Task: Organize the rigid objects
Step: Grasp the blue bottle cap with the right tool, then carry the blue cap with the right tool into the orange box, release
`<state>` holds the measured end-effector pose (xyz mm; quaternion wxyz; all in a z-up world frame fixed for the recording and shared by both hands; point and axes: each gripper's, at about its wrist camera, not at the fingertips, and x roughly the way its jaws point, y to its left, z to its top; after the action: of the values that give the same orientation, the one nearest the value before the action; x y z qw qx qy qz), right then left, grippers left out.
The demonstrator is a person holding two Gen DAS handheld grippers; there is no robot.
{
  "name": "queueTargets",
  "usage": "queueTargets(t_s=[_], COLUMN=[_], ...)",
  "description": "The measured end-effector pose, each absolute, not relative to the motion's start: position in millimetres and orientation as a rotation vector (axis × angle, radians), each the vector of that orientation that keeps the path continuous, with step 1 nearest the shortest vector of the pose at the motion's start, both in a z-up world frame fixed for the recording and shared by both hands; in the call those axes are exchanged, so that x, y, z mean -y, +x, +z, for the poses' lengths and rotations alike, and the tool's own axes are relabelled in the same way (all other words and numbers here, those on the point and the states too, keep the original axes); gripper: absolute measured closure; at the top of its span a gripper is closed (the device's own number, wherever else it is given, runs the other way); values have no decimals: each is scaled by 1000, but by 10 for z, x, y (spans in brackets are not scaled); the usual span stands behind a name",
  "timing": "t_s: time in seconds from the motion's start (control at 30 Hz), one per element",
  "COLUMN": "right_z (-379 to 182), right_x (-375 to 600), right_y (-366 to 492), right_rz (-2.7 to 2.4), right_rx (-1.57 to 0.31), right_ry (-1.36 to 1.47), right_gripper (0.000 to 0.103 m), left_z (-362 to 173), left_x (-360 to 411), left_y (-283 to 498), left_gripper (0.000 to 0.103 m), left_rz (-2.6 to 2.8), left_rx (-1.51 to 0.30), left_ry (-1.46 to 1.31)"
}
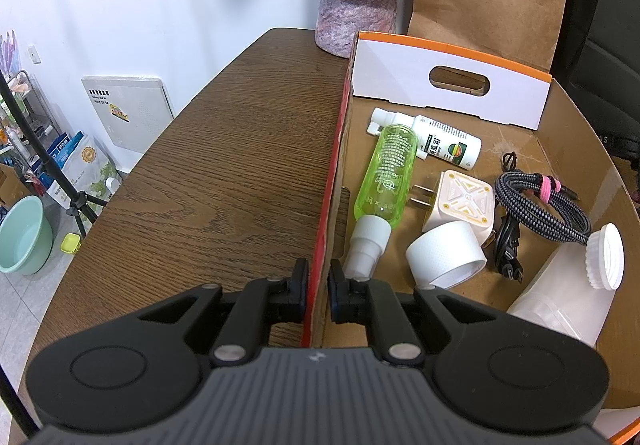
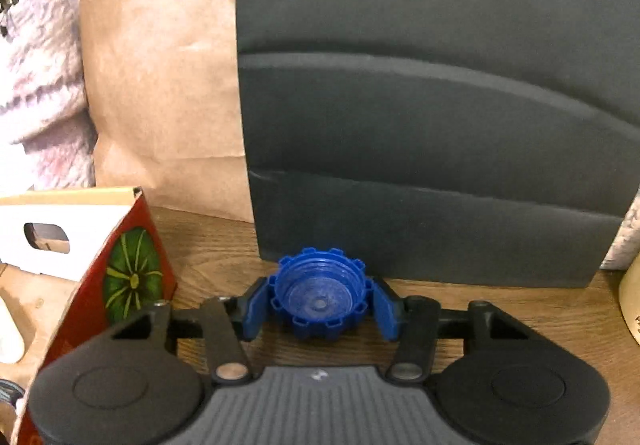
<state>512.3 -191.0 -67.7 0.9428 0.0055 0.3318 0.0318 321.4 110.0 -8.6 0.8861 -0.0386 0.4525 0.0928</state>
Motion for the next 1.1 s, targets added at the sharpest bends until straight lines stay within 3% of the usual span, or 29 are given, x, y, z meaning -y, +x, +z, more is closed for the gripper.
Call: queueTargets(t_s=[0.6, 1.1], right_z=[-528, 90], right_x=[2133, 1816], right_y=[4585, 3548], right_rz=[1, 123], right_rx=[-579, -424], right_ry=[98, 26], right_gripper=[50, 50], left_z=[-86, -83], left_x=[-1099, -1106], left_y=[3215, 3212], left_gripper=[92, 92], left_rz=[193, 194], left_rx=[-941, -942], left_ry=[-79, -78])
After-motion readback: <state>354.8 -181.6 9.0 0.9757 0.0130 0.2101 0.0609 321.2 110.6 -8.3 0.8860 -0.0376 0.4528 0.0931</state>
